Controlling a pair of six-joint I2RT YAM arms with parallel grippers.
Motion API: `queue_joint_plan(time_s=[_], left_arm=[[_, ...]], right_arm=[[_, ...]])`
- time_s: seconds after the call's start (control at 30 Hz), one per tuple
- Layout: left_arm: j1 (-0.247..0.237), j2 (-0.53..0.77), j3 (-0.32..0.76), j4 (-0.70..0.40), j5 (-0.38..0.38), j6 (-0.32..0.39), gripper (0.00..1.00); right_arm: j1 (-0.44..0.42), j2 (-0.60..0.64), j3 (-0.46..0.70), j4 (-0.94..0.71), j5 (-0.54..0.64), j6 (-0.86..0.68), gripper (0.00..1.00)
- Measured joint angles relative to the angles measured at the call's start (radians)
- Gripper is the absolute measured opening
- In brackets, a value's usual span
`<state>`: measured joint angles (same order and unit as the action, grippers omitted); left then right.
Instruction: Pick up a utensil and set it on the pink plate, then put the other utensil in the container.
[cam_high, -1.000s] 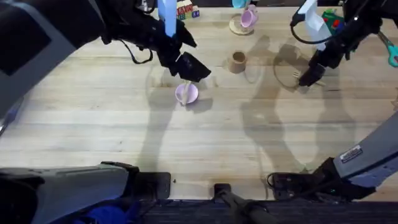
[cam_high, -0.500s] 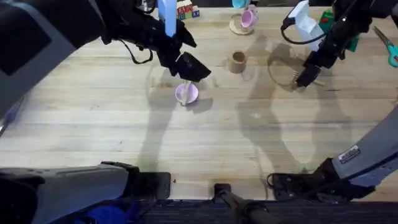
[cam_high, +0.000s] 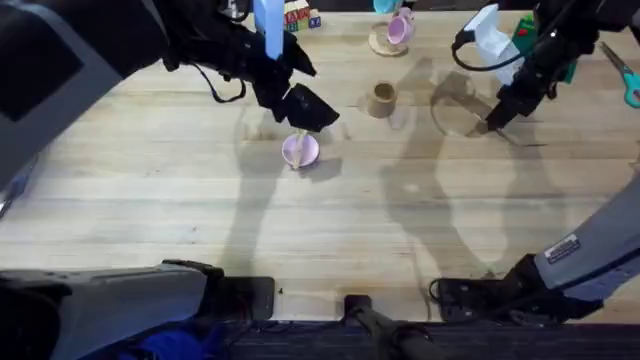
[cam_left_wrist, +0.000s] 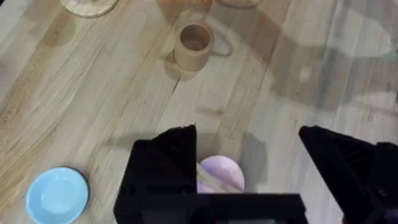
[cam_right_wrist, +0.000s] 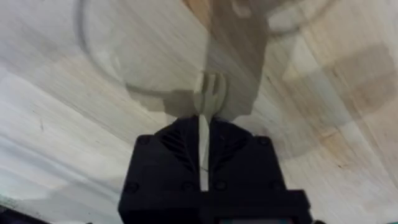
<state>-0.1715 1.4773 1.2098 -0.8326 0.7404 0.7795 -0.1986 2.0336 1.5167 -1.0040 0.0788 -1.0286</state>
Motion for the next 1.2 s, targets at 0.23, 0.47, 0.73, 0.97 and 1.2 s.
queue_joint_plan(time_s=[0.23,0.47,0.73,0.97,1.2], left_arm=[[0.0,0.0,0.0,0.0,0.0,0.0,0.994],[0.0,0.0,0.0,0.0,0.0,0.0,0.994],[0.0,0.0,0.0,0.0,0.0,0.0,0.993],[0.0,0.0,0.0,0.0,0.0,0.0,0.993],[0.0,0.0,0.0,0.0,0.0,0.0,0.992]], right_arm=[[0.0,-0.003,-0.002,0.001,0.0,0.001,0.032],[0.001,-0.003,0.005,-0.015,0.009,0.004,0.028],[-0.003,-0.028,0.006,-0.044,0.044,0.022,0.028],[-0.009,-0.203,0.006,-0.045,0.05,0.042,0.029],[-0.01,-0.355,0.006,-0.047,0.049,0.042,0.029]])
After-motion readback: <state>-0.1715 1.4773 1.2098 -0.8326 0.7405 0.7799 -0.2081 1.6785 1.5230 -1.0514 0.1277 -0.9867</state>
